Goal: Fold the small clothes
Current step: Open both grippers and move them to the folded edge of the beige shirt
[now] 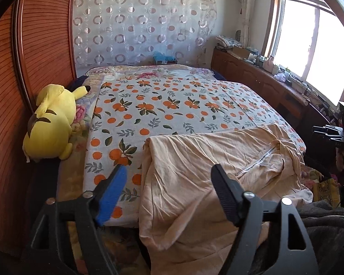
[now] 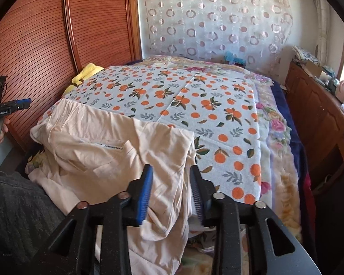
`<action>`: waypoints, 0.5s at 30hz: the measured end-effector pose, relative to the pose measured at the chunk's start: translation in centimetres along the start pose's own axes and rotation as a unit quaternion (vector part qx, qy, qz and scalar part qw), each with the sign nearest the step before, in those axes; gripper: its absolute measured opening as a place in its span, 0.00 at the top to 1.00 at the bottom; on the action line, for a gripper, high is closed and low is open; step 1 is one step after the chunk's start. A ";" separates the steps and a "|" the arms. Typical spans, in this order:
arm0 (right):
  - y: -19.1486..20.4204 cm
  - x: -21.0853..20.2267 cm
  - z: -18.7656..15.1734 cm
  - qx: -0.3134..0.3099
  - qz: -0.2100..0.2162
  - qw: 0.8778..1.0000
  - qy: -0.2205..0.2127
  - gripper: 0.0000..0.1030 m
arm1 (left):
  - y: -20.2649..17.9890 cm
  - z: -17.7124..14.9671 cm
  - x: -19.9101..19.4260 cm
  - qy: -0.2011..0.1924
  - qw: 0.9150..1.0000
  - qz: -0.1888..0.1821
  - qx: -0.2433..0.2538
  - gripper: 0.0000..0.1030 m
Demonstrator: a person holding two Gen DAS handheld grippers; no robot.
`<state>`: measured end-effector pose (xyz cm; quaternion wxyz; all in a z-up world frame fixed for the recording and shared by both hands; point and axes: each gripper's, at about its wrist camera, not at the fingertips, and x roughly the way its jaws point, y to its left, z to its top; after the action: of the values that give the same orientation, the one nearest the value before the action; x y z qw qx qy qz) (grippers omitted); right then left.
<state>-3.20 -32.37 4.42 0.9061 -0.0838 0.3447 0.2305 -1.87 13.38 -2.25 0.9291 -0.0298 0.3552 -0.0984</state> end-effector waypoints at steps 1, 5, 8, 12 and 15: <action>0.0 0.1 0.1 0.001 -0.002 1.000 -0.002 0.59 | -0.1 0.2 0.7 0.006 1.000 -0.007 -0.005 0.22; 0.3 1.7 0.0 0.006 -0.003 1.000 -0.001 0.58 | -0.2 0.7 3.4 0.020 1.000 -0.014 -0.008 0.22; 0.5 3.8 0.5 0.008 0.000 1.000 0.001 0.58 | 0.0 1.1 5.0 0.024 1.000 -0.016 -0.012 0.22; 0.6 6.0 1.5 0.014 0.000 1.000 0.000 0.58 | 0.4 1.4 6.4 0.027 1.000 -0.005 -0.015 0.22; 0.4 7.4 2.3 0.019 0.001 1.000 0.000 0.58 | 0.8 1.6 7.0 0.027 1.000 0.000 -0.015 0.22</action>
<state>2.79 -28.63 1.19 0.9073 -0.0659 0.3492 0.2247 4.43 12.72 -5.79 0.9188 -0.0414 0.3812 -0.0937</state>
